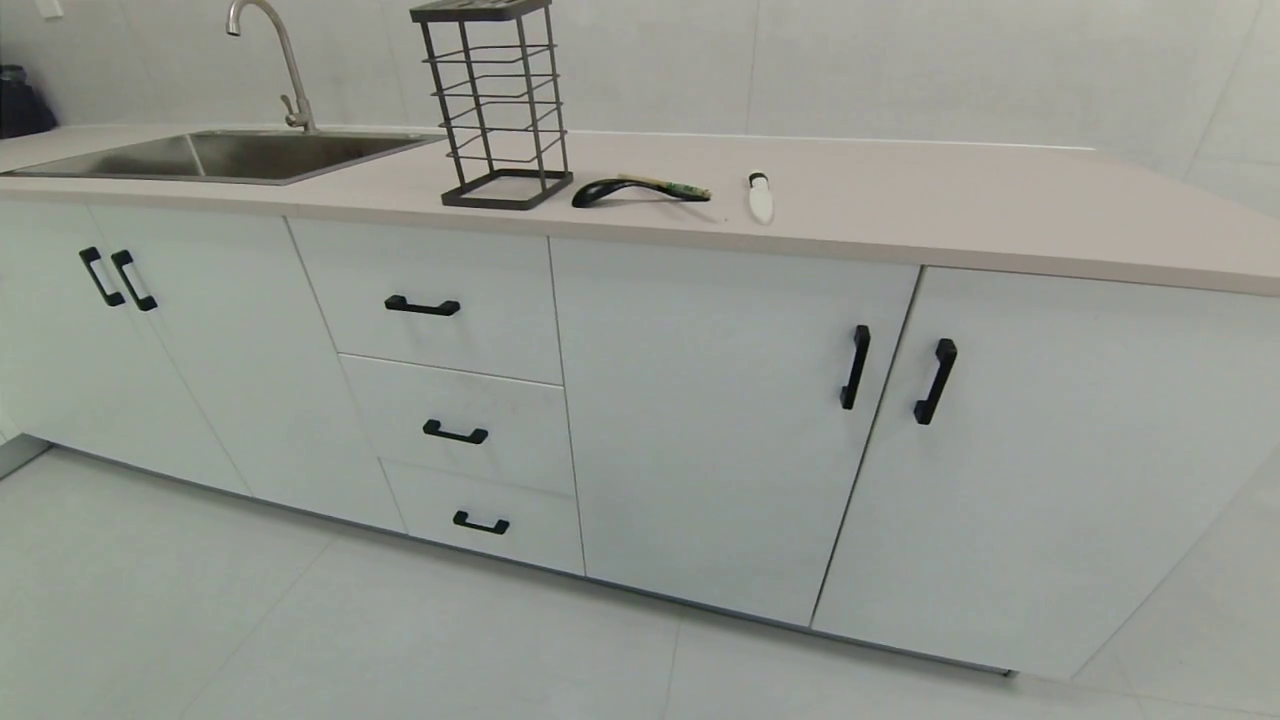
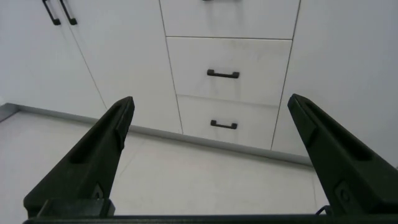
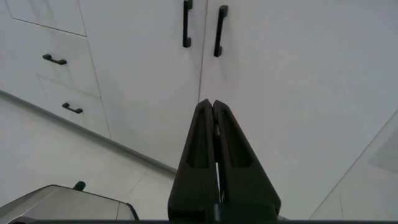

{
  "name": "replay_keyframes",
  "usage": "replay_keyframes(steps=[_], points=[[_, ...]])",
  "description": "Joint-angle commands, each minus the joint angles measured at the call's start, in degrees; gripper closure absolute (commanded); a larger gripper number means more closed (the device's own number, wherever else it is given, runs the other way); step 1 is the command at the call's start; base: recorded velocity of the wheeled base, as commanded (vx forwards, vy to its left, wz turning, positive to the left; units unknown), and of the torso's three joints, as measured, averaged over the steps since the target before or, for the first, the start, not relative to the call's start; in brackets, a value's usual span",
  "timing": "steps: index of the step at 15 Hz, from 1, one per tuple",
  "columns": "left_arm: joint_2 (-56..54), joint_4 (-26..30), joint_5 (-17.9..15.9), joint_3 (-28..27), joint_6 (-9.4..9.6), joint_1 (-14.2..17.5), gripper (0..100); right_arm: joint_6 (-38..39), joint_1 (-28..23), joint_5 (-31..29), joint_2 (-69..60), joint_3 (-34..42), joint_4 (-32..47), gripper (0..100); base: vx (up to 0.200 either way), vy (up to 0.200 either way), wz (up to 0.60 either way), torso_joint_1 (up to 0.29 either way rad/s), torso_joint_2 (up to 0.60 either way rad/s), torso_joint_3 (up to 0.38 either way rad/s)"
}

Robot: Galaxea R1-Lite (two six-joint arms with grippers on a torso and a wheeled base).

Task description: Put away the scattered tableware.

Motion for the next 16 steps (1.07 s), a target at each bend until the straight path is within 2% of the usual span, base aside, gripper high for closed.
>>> replay_keyframes(steps=[1,2,4,6,7,8,9,11,12,14,16], points=[[0.0,-0.1,-0.9,0.0,0.38,0.0,0,0.0,0.0,0.0,0.1,0.0,0.0,100,0.000,0.000,0.00,0.000,0.00,0.000],[0.0,-0.2,-2.6,0.0,0.47,0.0,0,0.0,0.0,0.0,0.1,0.0,0.1,100,0.000,0.000,0.00,0.000,0.00,0.000],[0.0,-0.3,-3.2,0.0,-0.06,0.0,0,0.0,0.0,0.1,0.1,0.0,0.0,100,0.000,0.000,0.00,0.000,0.00,0.000],[0.0,-2.0,-3.3,-0.1,0.65,0.0,0,0.0,0.0,0.1,0.1,0.0,0.1,100,0.000,0.000,0.00,0.000,0.00,0.000],[0.0,-4.8,-3.7,0.0,1.53,0.0,0,0.0,0.0,0.1,0.1,0.0,0.0,100,0.000,0.000,0.00,0.000,0.00,0.000],[0.0,-2.1,-3.7,0.0,1.61,0.0,0,0.0,0.0,0.1,0.1,0.0,0.1,100,0.000,0.000,0.00,0.000,0.00,0.000],[0.0,1.2,-4.2,-0.1,0.38,0.0,0,0.0,0.0,0.1,0.1,0.0,0.1,100,0.000,0.000,0.00,0.000,0.00,0.000],[0.0,3.5,-6.9,0.0,-1.11,0.0,0,0.0,0.0,0.1,0.1,0.0,0.1,100,0.000,0.000,0.00,0.000,0.00,0.000],[0.0,3.6,-7.0,0.0,-1.81,0.0,0,0.1,0.0,0.1,0.1,0.0,0.1,100,0.000,0.000,0.00,0.000,0.00,0.000],[0.0,3.7,-7.0,0.0,-3.31,0.0,0,0.0,0.0,0.0,0.1,0.0,0.1,100,-0.200,0.200,0.00,0.002,0.00,0.005],[0.0,3.7,-7.0,0.0,-3.40,0.0,0,0.1,0.0,0.0,0.1,0.0,0.1,100,-0.100,0.200,0.00,0.012,0.00,0.000]])
